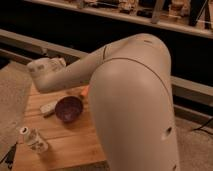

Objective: Place the eraser in the ceramic cup

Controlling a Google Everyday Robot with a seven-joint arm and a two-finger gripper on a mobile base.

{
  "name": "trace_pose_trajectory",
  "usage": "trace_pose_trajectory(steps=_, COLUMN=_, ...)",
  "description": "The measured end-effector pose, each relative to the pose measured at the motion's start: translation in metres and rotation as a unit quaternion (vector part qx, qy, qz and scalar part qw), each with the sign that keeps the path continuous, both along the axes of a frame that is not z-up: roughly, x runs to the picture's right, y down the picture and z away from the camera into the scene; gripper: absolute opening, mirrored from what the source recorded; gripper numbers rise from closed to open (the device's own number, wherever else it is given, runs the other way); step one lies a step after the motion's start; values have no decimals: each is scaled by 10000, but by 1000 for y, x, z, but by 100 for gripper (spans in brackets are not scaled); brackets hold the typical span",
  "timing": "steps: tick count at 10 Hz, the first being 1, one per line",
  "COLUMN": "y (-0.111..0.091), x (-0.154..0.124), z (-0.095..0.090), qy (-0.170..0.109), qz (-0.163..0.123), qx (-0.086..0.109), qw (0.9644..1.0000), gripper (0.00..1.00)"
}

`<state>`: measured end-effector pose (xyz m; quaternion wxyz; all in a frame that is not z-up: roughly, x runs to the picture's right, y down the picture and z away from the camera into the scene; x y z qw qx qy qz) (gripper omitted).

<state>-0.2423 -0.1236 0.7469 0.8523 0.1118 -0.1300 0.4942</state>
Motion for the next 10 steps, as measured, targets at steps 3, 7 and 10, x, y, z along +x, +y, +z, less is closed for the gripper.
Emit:
trace_pose_trajectory(steps=3, y=-5, x=-2, z=-2, qy=-3, qz=-59, qx=99, qw=9999, gripper=12)
trace_pose_trajectory(steps=7, y=-13, x=-3, z=-4, qy=-8, qz=-154, qx=267, qw=9995, gripper=12)
trace_pose_trajectory(steps=10, y=-13, x=-3, z=-4, qy=-9, qz=-153, qx=267, qw=9995, gripper=12)
